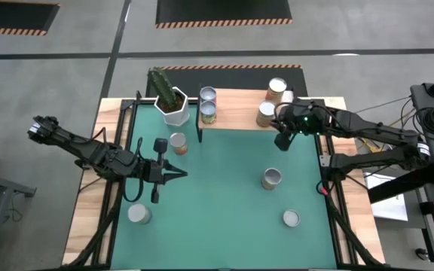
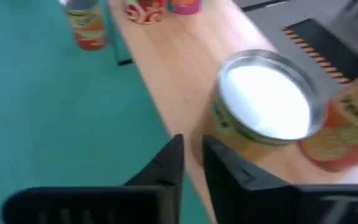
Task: Pick and place cans onto a shelf
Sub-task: Put the canned beans on the shelf
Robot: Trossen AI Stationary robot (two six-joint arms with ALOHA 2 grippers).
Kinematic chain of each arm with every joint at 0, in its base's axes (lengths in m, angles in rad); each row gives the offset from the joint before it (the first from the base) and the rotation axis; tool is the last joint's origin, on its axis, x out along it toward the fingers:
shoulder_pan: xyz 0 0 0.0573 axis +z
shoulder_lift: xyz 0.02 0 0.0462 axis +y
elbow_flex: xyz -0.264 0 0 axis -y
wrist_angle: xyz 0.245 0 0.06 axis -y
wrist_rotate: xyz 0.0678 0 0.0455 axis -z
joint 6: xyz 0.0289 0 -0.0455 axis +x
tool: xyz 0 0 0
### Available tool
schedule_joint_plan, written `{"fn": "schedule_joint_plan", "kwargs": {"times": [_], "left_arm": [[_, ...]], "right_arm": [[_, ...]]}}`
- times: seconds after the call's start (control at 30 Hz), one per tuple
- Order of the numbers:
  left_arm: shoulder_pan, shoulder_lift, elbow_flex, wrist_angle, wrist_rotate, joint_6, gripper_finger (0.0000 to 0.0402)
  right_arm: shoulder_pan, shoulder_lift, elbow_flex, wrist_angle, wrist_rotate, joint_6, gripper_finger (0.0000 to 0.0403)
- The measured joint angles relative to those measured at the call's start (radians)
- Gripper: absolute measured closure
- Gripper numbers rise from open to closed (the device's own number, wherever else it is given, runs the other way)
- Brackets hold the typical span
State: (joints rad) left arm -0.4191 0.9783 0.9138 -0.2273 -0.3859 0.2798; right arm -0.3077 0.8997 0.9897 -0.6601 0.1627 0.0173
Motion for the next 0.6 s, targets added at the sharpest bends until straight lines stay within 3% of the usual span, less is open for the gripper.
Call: {"fn": "schedule_joint_plan", "kwargs": {"times": [0.1,0.6], "left_arm": [[0.000,0.000,0.000,0.000,0.000,0.000,0.0402],[0.000,0.000,0.000,0.000,0.000,0.009,0.0402]], "right_arm": [[0.000,0.000,-0.002,0.002,0.049,-0.028,0.0388],[-0.035,0.006,-0.019,0.009,0.100,-0.062,0.0394]]}}
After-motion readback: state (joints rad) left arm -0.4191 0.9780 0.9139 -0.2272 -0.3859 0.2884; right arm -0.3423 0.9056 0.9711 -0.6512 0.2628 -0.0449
